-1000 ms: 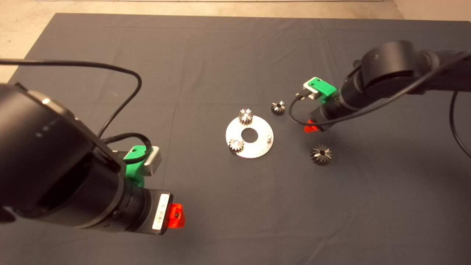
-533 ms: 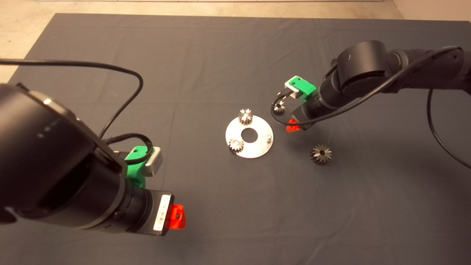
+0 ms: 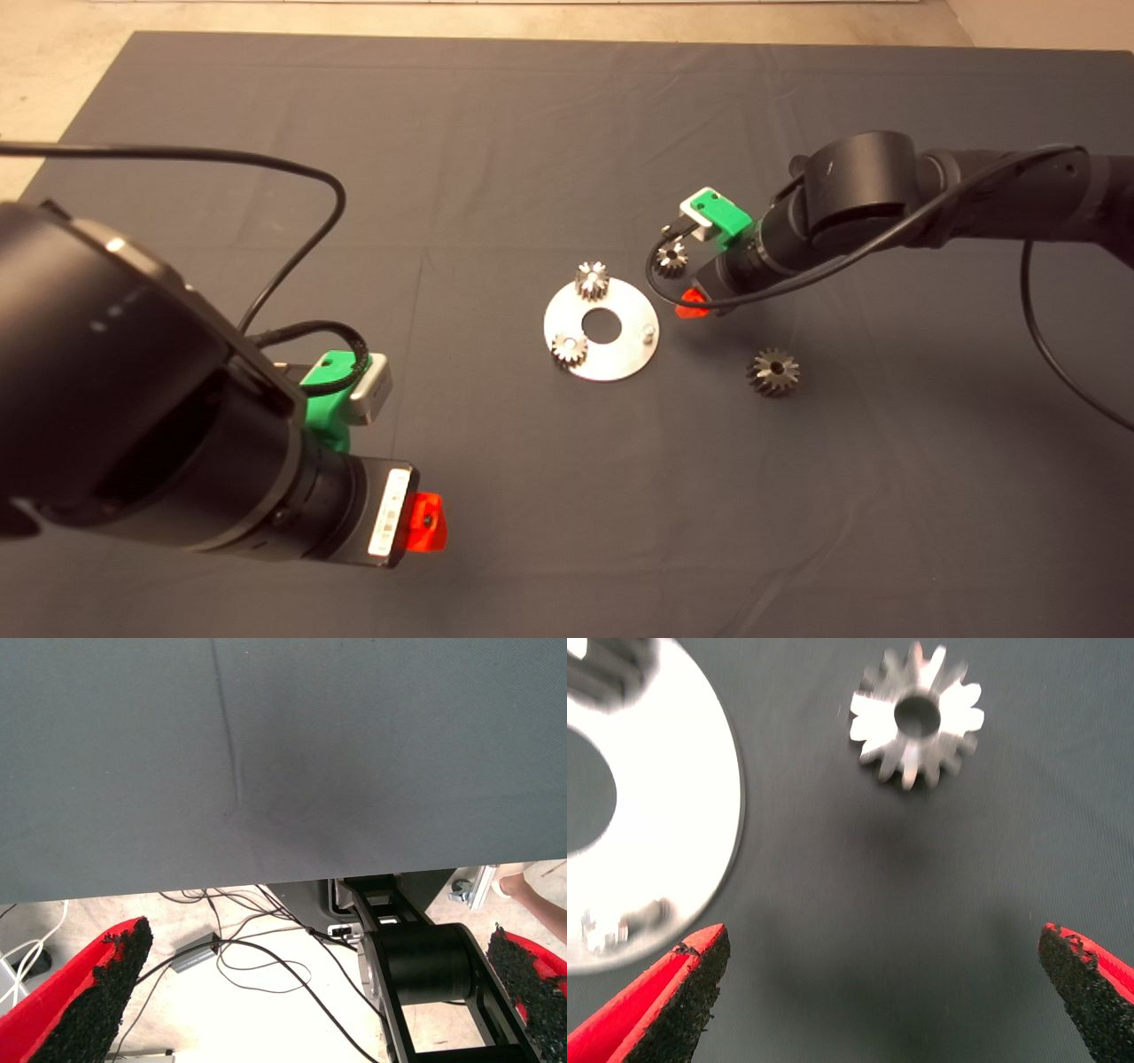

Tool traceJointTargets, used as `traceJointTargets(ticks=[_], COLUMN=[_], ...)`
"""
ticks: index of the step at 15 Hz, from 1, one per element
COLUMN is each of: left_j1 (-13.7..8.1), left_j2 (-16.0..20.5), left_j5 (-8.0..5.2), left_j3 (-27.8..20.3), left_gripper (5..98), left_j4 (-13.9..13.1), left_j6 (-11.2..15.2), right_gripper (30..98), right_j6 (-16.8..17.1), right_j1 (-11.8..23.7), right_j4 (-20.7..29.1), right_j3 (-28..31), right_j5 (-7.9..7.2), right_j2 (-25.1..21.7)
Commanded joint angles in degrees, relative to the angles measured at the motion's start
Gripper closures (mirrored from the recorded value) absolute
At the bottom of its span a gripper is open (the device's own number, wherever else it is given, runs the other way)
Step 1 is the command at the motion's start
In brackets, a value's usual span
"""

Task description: Remove an incorrectly installed larger gear and replace it with the correct smaller gear

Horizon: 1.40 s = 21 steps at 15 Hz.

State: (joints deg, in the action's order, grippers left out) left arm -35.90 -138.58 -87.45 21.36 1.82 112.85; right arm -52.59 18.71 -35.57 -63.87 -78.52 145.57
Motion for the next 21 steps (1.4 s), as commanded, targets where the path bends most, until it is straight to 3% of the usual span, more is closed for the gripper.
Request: traceJointTargets(ticks=[1,9,14,21], left_j1=[-0.8,-0.8,-0.8,-0.8], left_j2=[-0.3,-1.9,-2.4,-2.4], left_j5=[-7.56,-7.56,-7.56,-7.56], left_j3=[-1.0,-1.0,-1.0,-1.0], left_gripper=[5.4,5.4,5.4,5.4], left_j4=[-1.0,-1.0,-1.0,-1.0], left_j6=[-0.3,-0.3,-0.3,-0.3], right_gripper=[36.0,36.0,36.0,36.0], right_j6=[-3.9,-6.9,-7.0,-7.2], right_j1=[1.0,1.2,1.2,1.2], right_j4=[-2.5,-3.8,-5.6,-5.6], right_j3=[-2.2,-5.2,-8.0,-10.4], right_j5=[2.93,3.17,3.37,5.36], right_j2=[0.1,1.0,3.2,3.8])
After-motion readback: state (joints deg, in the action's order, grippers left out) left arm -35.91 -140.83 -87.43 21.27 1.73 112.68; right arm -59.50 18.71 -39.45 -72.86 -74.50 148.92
